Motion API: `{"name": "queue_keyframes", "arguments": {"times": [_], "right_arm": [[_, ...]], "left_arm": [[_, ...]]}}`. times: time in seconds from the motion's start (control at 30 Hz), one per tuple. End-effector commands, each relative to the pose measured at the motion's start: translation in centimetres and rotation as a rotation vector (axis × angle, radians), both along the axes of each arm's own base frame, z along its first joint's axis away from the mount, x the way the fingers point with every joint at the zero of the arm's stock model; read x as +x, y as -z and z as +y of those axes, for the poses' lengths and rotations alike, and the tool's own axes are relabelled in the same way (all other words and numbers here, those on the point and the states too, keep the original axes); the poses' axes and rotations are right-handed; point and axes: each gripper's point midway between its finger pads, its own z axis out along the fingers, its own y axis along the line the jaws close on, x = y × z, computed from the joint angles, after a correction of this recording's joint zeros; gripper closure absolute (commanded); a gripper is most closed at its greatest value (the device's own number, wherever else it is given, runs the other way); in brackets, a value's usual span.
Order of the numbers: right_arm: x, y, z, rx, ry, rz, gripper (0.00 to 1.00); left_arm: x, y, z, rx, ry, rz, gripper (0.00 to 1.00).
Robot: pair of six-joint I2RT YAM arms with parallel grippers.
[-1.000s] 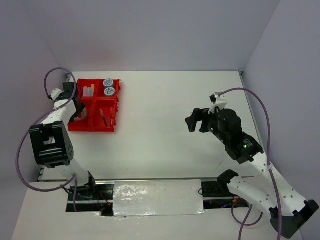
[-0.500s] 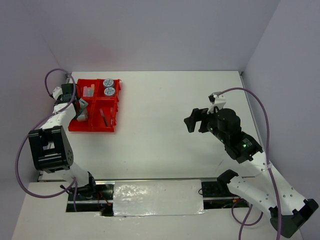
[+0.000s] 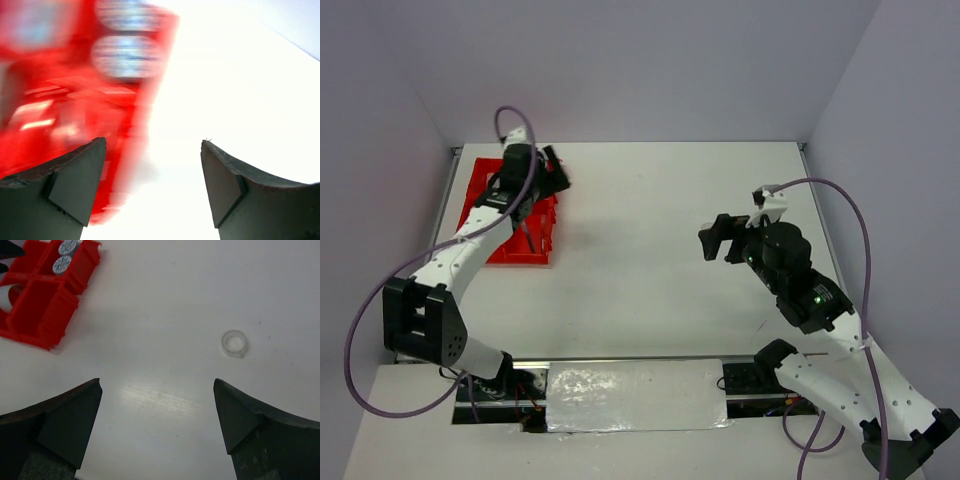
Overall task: Sort the stationery into containers
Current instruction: Pick up the stationery from the center of the board.
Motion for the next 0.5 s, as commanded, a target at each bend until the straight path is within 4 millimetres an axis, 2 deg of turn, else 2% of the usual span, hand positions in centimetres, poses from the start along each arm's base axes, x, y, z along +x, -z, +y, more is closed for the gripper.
{"name": "queue_keyframes", "arguments": {"times": [0.0, 0.03, 0.07, 0.1, 0.13, 0.17, 0.2, 0.23, 0.27, 0.3, 0.33, 0.37, 0.4, 0.43, 0.47], "right_arm": [[0.4, -3.7, -3.0, 0.06, 0.167, -0.107, 0.0], [0.2, -4.0, -4.1, 0.064, 0.218, -0.118, 0.0], [0.1, -4.2, -4.6, 0.083, 0.247, -0.122, 0.0], [0.0, -4.4, -5.1, 0.089, 0.271, -0.127, 0.0], [-0.2, -4.4, -5.9, 0.099, 0.308, -0.135, 0.0], [-0.4, -4.5, -6.3, 0.102, 0.324, -0.14, 0.0], [-0.7, -4.5, -6.6, 0.101, 0.329, -0.148, 0.0], [-0.8, -4.5, -6.8, 0.097, 0.332, -0.15, 0.0], [-0.9, -4.5, -6.8, 0.094, 0.332, -0.15, 0.0], [-1.0, -4.4, -7.0, 0.079, 0.331, -0.145, 0.0], [-1.1, -4.3, -7.1, 0.072, 0.332, -0.141, 0.0], [-1.2, -4.3, -7.1, 0.066, 0.328, -0.139, 0.0], [-1.2, -4.1, -7.1, 0.06, 0.325, -0.134, 0.0], [-1.3, -4.0, -7.1, 0.057, 0.32, -0.132, 0.0], [-1.4, -3.9, -7.1, 0.057, 0.316, -0.131, 0.0]], "left_arm": [[2.6, -5.0, -9.7, 0.026, 0.382, -0.203, 0.11], [2.6, -4.9, -12.6, 0.007, 0.488, -0.206, 0.11], [2.6, -6.0, -16.5, 0.009, 0.583, -0.237, 0.12], [3.4, -3.5, -19.0, 0.035, 0.659, -0.192, 0.12], [3.3, -2.6, -21.2, 0.05, 0.712, -0.17, 0.13], [3.1, -4.3, -25.3, 0.066, 0.782, -0.211, 0.14], [3.5, -0.7, -27.5, 0.114, 0.841, -0.148, 0.14], [3.4, 0.2, -29.4, 0.133, 0.87, -0.131, 0.14], [3.7, -1.5, -32.3, 0.146, 0.885, -0.175, 0.15], [4.6, 0.1, -34.6, 0.145, 0.916, -0.144, 0.22], [4.3, 3.2, -35.6, 0.145, 0.936, -0.09, 0.23], [4.5, 1.7, -37.6, 0.132, 0.949, -0.113, 0.27], [4.8, 4.7, -38.8, 0.147, 0.966, -0.071, 0.32], [5.0, 5.2, -39.4, 0.161, 0.958, -0.066, 0.36], [4.9, 4.6, -40.7, 0.168, 0.962, -0.096, 0.36]]}}
